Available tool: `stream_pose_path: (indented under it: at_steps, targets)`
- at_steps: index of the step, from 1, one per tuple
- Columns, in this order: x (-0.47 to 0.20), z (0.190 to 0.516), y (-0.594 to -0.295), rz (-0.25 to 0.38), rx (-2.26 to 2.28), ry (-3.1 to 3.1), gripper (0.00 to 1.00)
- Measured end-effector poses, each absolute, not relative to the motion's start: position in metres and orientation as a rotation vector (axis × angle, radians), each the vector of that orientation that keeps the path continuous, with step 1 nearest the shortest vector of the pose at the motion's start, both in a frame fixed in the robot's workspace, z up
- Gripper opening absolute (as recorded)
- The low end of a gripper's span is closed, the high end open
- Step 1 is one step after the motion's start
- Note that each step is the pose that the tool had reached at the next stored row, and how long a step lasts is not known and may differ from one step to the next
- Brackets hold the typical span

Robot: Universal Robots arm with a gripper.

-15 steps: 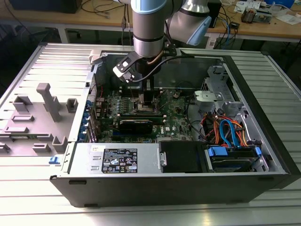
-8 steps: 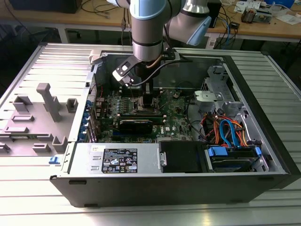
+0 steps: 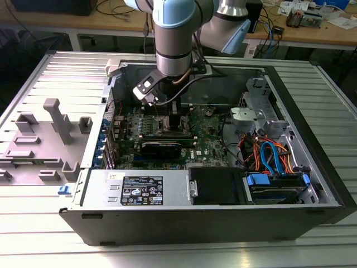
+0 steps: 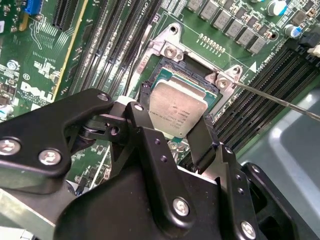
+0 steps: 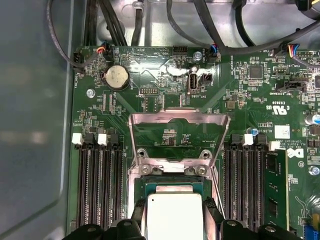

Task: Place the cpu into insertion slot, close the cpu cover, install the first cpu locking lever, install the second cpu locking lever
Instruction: 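Place the cpu into insertion slot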

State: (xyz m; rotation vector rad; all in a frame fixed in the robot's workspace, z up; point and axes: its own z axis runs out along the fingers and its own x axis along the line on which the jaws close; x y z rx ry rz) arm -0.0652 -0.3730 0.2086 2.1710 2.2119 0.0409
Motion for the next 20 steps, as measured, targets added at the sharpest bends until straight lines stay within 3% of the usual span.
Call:
stream_pose_path:
  at_steps: [20]
  targets:
    - [-0.0641,0.2005,-0.3734,0.037,2.191,2.194,0.55]
